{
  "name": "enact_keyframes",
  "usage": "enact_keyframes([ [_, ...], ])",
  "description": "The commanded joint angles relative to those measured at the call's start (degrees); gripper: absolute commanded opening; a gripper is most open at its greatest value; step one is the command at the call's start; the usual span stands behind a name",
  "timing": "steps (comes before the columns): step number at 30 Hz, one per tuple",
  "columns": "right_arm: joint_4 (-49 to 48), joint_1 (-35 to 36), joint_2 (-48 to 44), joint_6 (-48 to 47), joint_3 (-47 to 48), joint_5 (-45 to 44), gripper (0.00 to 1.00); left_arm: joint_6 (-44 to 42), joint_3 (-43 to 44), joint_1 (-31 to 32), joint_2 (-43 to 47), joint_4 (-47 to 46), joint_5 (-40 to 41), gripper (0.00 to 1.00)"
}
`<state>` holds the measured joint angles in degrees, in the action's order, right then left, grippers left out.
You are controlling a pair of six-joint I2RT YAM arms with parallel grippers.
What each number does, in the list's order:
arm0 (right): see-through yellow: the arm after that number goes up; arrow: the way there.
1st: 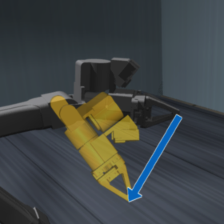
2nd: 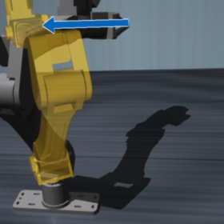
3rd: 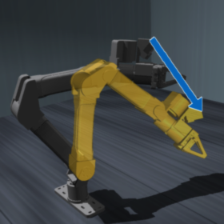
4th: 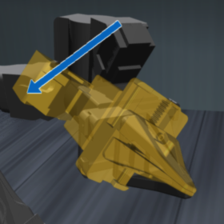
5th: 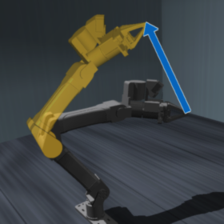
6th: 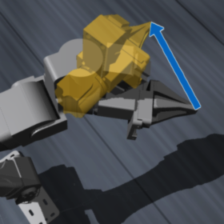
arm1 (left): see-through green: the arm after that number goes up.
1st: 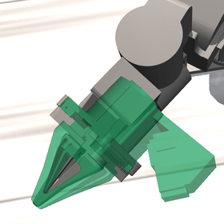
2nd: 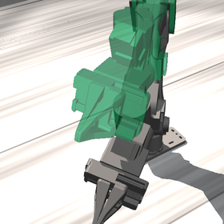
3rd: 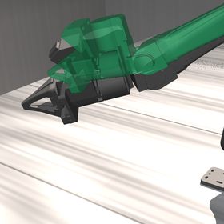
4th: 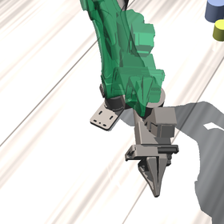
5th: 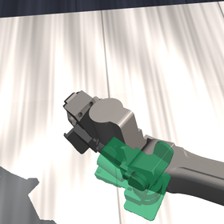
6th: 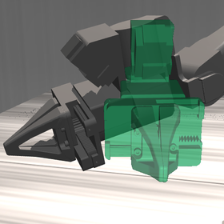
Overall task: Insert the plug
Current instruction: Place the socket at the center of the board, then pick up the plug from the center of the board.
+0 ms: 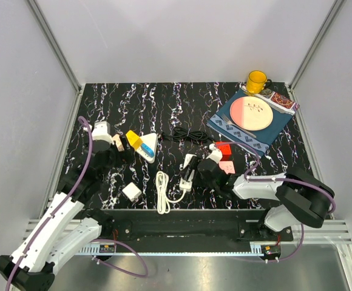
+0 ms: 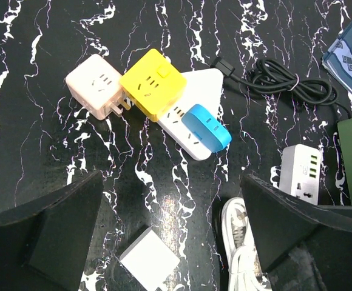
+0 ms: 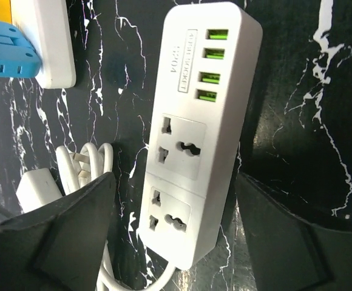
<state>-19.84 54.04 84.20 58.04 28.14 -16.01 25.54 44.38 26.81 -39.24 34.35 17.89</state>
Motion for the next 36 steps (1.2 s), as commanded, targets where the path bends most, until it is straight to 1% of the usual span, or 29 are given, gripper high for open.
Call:
enact_keyframes([
  [1, 9.63, -0.34, -3.69, -6.53, 5.6, -2.19, 0.87, 1.53, 0.44, -0.35, -2.32, -0.78, 3.02, 0.99],
  [3, 12.36, -0.34, -4.92, -10.03, 8.58, -1.31, 0.94, 1.36, 1.23, -0.96, -4.69, 0.27, 3.55, 0.99],
  [7, 16.22, -0.34, -5.37, -15.23, 13.07, 0.54, 1.0, 2.06, 3.08, -3.77, -9.0, 0.81, 3.56, 0.99],
  [11, 16.76, -0.34, -5.45, -19.19, 15.36, 2.65, 1.0, 3.02, 3.87, -7.64, -12.87, -0.16, 3.99, 0.99],
  [14, 16.32, -0.25, -6.15, -23.13, 15.8, 4.14, 1.0, 3.9, 5.19, -13.34, -17.86, -0.86, 3.47, 0.99],
  [16, 16.23, -0.25, -7.2, -24.46, 15.63, 4.41, 1.0, 4.34, 6.24, -16.07, -19.9, -1.91, 1.45, 0.99],
  [17, 16.14, -0.25, -7.56, -25.51, 15.37, 4.67, 1.0, 4.95, 7.03, -18.52, -22.08, -3.13, 0.05, 0.99],
  [19, 16.06, -0.25, -8.7, -26.57, 15.02, 4.59, 1.0, 5.4, 8.35, -20.3, -24.55, -4.2, -0.92, 0.99],
  [20, 16.06, -0.25, -9.05, -27.53, 14.67, 4.58, 1.0, 5.66, 10.44, -21.52, -27.52, -4.2, -1.8, 0.99],
  [22, 15.97, -0.25, -10.02, -28.51, 14.4, 4.41, 1.0, 6.01, 12.74, -22.41, -30.79, -4.11, -2.16, 0.99],
  [23, 15.88, -0.25, -10.2, -29.21, 14.05, 4.32, 1.0, 6.71, 15.01, -23.11, -34.2, -3.85, -2.68, 0.99],
  [26, 15.62, -0.25, -10.81, -30.44, 13.35, 4.41, 1.0, 7.77, 19.23, -23.99, -40.71, -3.15, -3.3, 0.99],
  [32, 14.74, -0.25, -11.78, -31.85, 11.94, 5.11, 1.0, 8.39, 24.16, -24.34, -51.26, -2.8, -3.3, 0.99],
  [36, 14.65, -0.25, -12.48, -32.46, 11.15, 4.85, 1.0, 8.47, 25.14, -24.52, -55.76, -2.53, -3.65, 0.99],
])
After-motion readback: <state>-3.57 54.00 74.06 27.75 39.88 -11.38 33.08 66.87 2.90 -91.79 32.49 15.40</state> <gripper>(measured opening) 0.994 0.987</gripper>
